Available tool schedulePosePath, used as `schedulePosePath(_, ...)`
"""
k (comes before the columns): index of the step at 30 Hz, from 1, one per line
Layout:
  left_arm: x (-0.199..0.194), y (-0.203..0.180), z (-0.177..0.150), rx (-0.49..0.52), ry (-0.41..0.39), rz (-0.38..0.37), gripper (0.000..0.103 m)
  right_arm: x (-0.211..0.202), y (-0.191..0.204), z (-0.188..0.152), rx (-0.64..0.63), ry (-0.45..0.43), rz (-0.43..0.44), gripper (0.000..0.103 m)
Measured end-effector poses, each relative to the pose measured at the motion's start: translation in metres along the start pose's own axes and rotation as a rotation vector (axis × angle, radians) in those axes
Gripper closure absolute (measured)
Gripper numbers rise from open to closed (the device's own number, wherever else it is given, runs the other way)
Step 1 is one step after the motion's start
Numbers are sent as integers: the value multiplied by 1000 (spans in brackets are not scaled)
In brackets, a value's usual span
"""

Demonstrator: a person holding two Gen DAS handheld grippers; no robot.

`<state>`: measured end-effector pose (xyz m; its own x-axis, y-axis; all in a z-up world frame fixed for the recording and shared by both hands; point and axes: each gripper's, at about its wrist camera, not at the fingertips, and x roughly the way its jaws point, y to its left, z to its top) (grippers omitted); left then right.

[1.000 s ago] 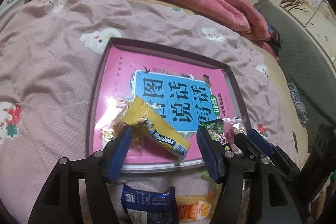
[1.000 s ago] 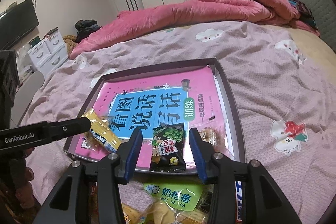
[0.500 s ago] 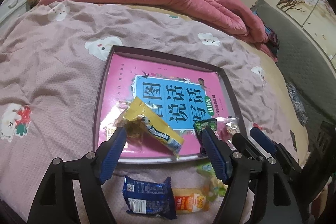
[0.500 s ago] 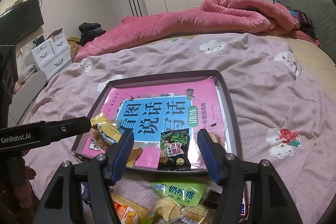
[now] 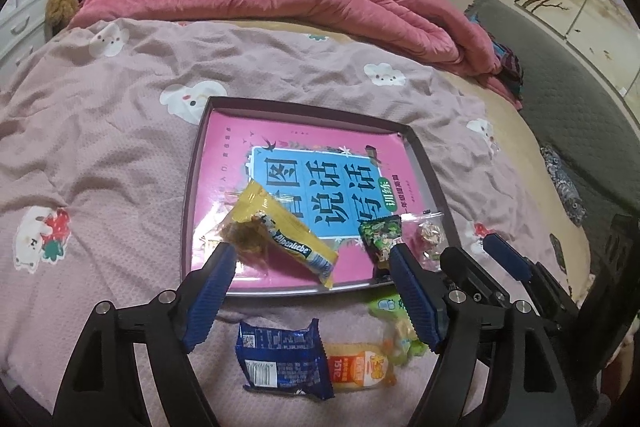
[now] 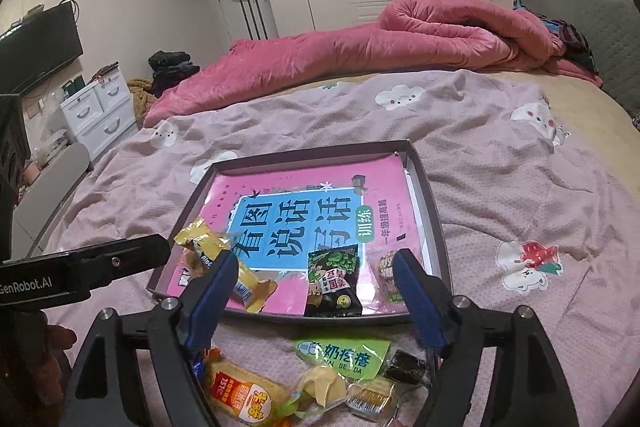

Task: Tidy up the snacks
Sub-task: 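Pull both open tools back from the tray toward the snack pile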

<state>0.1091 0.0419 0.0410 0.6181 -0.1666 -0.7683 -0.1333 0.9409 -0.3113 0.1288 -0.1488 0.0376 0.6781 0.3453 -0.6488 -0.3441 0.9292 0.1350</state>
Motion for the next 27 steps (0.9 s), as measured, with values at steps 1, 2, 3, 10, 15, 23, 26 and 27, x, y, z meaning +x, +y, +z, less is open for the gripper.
schedulePosePath(1,-1,0,-1,3,0,1,23,-1,0,0,-1,0,-1,22)
schedulePosePath(2,-2,0,-1,5,0,0,23,-1,1,0,-2,0,0,22)
schedulePosePath(3,-3,-1,-2,8,0,-1,23,-3,1,-1,-3,-1,-1,21)
schedulePosePath(10,-8,-1,-6,14,4,-5,23,-14,1,-3,-9,-28,-7,14)
schedulePosePath(15,-13,-2,-9,18,3,-4,23,-21,1,-5,-8,-43,-12,12)
schedulePosePath(23,-26,-4,-14,32,-13,-4,23,-34,5,-8,-21,-66,-22,8)
schedulePosePath(26,-31,-3,-15,30,-18,-3,23,-38,6,-9,-22,-64,-22,8)
schedulePosePath(27,-32,-3,-16,30,-18,-2,23,-40,6,-9,-23,-64,-22,8)
